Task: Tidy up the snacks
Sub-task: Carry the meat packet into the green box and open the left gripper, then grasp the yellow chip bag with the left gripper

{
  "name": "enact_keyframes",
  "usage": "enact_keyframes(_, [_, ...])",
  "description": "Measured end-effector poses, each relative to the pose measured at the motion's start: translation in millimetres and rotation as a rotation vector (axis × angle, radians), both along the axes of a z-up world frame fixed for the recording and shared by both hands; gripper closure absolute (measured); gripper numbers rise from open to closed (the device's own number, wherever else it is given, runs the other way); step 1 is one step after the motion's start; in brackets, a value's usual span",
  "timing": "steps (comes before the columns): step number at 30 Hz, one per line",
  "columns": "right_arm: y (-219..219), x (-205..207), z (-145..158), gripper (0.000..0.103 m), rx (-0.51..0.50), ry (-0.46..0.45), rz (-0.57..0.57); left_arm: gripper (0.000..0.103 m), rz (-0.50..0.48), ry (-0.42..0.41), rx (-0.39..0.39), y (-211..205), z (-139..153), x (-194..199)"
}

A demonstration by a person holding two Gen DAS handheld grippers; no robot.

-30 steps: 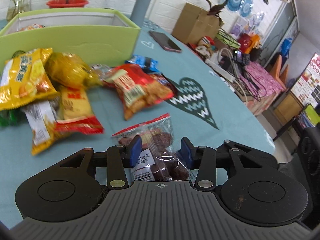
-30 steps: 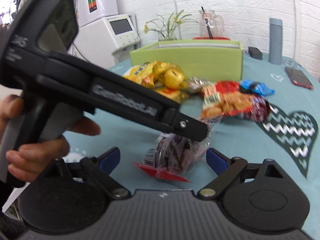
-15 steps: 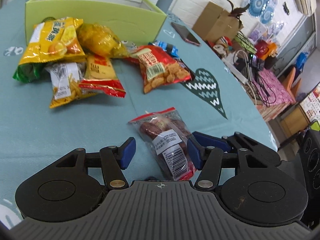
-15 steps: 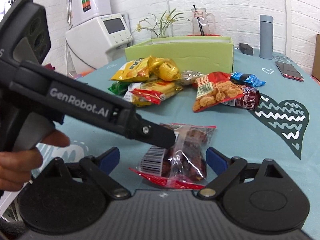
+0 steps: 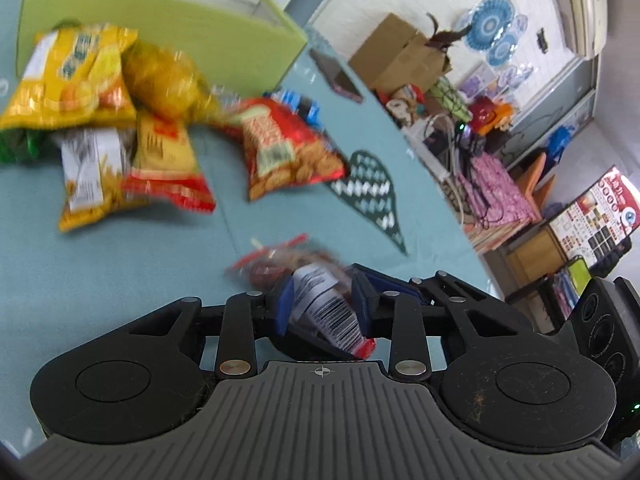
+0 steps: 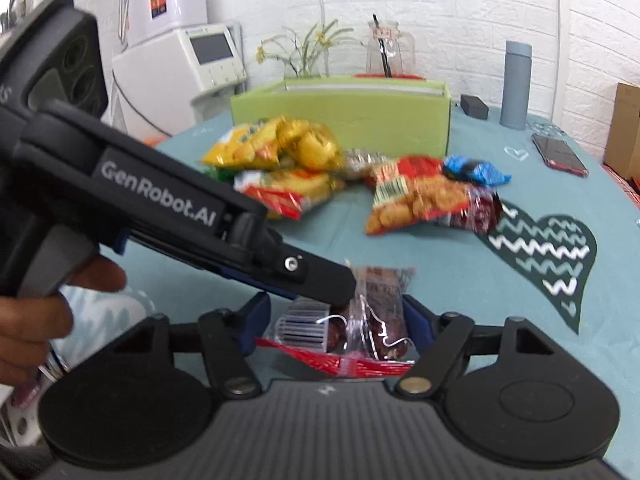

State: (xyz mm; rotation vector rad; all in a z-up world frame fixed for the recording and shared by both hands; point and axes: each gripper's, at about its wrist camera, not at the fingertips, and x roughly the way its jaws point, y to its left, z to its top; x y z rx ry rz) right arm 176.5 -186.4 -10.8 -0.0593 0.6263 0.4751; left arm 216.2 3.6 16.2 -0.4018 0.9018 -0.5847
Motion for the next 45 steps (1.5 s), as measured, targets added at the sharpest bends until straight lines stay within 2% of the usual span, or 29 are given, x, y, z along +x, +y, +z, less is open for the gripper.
enact_keyframes(3, [11,6,22,0.024,-0.014,-0.088,0.031,0.093,0.017,-0.083,0.011,5,26,4])
enact_keyframes(8, [28,44,45,0.024,-0.024,-0.185,0.081,0.092,0.077,-0.186,0.050,15,57,32])
enact_keyframes(14, [49,127,76,0.024,-0.042,-0.298,0.138,0.092,0.154,-0.324,0.121,27,100,98])
enact_keyframes(18, [58,192,80,0.025,-0.036,-0.289,0.153,0.092,0.184,-0.329,0.171,30,107,162])
enact_keyframes(23, [62,254,58,0.021,-0.030,-0.207,0.161,0.091,0.176,-0.268,0.196,32,80,226])
enact_keyframes(26, [61,274,44,0.017,-0.023,-0.156,0.164,0.065,0.194,-0.249,0.217,32,66,243])
enact_keyframes(31, [47,254,51,0.010,0.007,-0.201,0.143,0.057,0.220,-0.311,0.210,42,77,223])
enact_keyframes(35, [33,211,65,0.010,0.047,-0.240,0.150,0.045,0.245,-0.373,0.222,50,89,181])
enact_keyframes(37, [30,186,65,0.010,0.046,-0.243,0.160,0.045,0.252,-0.382,0.222,54,89,158])
enact_keyframes(40, [31,148,52,0.010,0.043,-0.211,0.177,0.043,0.266,-0.358,0.207,60,78,125])
enact_keyframes(45, [39,99,15,0.010,0.034,-0.081,0.189,0.040,0.339,-0.272,0.190,80,47,73])
